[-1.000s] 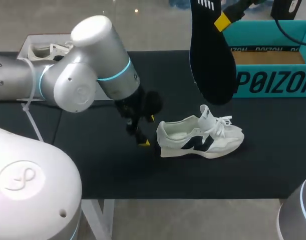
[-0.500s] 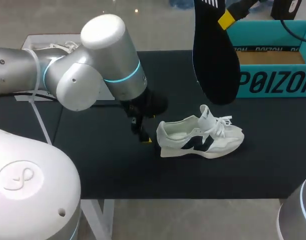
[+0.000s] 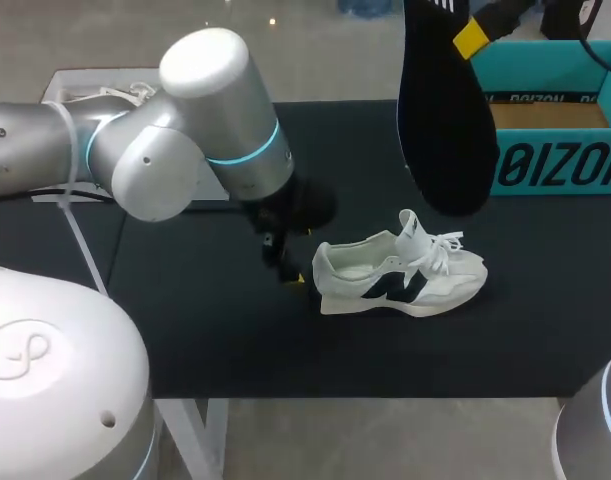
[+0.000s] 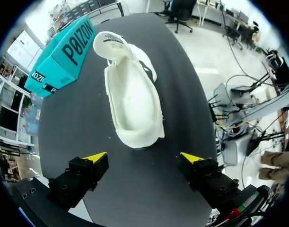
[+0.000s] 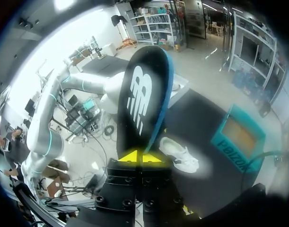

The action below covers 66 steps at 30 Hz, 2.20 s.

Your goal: Take the shoe out of the shoebox, open the shoe tongue, remove and reinsert the insole, then place the shoe into the shoebox

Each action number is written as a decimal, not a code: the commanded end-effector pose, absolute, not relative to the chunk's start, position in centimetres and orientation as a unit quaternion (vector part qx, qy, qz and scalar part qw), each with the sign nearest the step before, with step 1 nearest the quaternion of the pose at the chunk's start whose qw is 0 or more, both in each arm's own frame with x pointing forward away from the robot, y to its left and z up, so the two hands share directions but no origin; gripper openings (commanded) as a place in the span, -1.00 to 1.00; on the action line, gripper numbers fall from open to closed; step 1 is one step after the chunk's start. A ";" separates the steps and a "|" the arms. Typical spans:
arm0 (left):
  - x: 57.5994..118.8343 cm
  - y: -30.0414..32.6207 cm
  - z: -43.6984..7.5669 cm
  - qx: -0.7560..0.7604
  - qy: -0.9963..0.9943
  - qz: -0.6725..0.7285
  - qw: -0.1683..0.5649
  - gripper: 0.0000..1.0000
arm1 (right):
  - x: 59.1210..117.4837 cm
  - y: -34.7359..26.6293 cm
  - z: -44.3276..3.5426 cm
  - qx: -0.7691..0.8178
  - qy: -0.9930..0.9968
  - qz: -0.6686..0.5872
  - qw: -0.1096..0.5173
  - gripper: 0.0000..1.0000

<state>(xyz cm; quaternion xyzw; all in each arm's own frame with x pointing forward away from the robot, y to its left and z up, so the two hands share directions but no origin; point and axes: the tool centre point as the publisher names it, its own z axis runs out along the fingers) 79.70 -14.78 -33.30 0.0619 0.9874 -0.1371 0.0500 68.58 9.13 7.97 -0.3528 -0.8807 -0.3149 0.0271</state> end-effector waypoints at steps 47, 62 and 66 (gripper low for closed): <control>85.3 -25.8 -39.7 0.049 0.988 -0.142 0.027 -1.00 | 68.7 9.1 7.9 -0.353 -0.880 -0.315 0.028 -1.00; 87.2 -25.8 -37.3 0.110 0.975 -0.187 -0.041 -1.00 | 68.7 9.1 7.9 -0.353 -0.880 -0.315 0.028 -1.00; 89.0 -26.3 -34.6 0.156 0.968 -0.190 -0.057 -1.00 | 68.7 9.1 7.9 -0.353 -0.880 -0.315 0.028 -1.00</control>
